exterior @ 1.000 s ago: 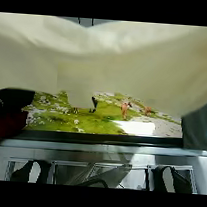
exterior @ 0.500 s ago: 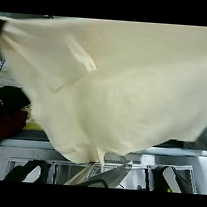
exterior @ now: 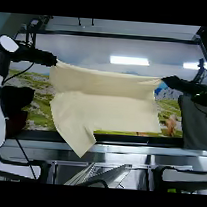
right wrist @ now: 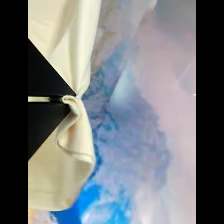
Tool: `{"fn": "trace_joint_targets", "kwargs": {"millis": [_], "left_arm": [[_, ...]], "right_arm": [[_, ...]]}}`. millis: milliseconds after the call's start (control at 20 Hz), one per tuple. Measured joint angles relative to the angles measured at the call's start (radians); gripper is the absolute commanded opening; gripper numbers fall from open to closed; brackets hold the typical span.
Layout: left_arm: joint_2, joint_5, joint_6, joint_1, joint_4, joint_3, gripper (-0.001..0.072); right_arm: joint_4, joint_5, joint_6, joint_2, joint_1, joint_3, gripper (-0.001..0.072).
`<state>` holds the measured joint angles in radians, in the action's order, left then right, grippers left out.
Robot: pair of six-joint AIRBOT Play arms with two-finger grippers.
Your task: Fold the shirts.
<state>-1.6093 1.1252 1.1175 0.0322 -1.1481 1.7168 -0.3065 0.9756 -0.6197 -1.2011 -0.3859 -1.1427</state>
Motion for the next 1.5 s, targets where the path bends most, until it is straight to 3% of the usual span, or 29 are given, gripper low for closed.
{"fn": "trace_joint_targets", "kwargs": {"millis": [200,400,950,1000,1050,1100,1150,1500], "left_arm": [[-0.18,0.047,0.054,0.007,0.0,0.163,0.0014],[-0.272,0.145,0.116,0.015,-0.002,0.278,0.0013],[-0.294,0.21,0.195,0.016,-0.013,0.077,0.0016],[-0.295,0.203,0.196,0.016,-0.014,0.064,0.0019],[-0.296,0.199,0.2,0.016,-0.014,0.059,0.0234],[-0.296,0.198,0.201,0.017,-0.014,0.059,0.0641],[-0.296,0.2,0.208,0.018,-0.014,0.064,0.0703],[-0.255,0.42,0.332,0.058,-0.014,0.069,0.0702]], "right_arm": [[0.013,-0.006,-0.042,-0.22,0.031,-0.17,0.0022],[-0.014,0.026,-0.071,-0.303,0.037,-0.271,0.0023],[-0.253,0.077,-0.148,-0.34,0.054,-0.285,0.0024],[-0.262,0.077,-0.15,-0.342,0.057,-0.283,0.0056],[-0.267,0.077,-0.152,-0.343,0.059,-0.282,0.0224],[-0.272,0.077,-0.156,-0.344,0.06,-0.281,0.0288],[-0.274,0.079,-0.159,-0.343,0.06,-0.28,0.0288],[-0.422,0.232,-0.301,-0.254,-0.014,-0.276,0.0296]]}}
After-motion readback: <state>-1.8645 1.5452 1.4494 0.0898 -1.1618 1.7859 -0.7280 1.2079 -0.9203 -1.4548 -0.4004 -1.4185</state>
